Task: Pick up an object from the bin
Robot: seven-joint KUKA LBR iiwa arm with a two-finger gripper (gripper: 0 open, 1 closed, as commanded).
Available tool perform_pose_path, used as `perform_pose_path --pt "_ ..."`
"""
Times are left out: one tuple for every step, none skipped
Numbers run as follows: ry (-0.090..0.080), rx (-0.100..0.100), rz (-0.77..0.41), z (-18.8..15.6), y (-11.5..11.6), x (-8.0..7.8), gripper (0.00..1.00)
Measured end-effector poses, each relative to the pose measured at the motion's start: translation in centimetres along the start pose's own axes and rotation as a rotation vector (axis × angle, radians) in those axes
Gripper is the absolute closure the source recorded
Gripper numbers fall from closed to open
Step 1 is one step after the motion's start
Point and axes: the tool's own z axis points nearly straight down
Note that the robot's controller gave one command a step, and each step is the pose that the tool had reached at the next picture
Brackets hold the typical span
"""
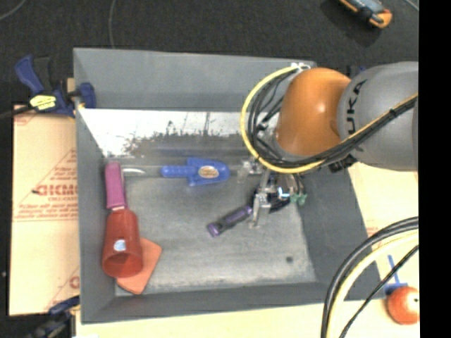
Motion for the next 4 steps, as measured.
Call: perform_pose_path --pt "0.0 0.0 0.0 0.0 0.0 0.0 0.0" --pt "-0.003 0.0 0.047 7.7 -4.4 -0.1 1.0" --pt "-0.003 0.0 0.046 7.7 -4.4 -0.1 1.0" --pt "-0.006 -0.001 0.053 7.7 -4.6 -0.2 1.0"
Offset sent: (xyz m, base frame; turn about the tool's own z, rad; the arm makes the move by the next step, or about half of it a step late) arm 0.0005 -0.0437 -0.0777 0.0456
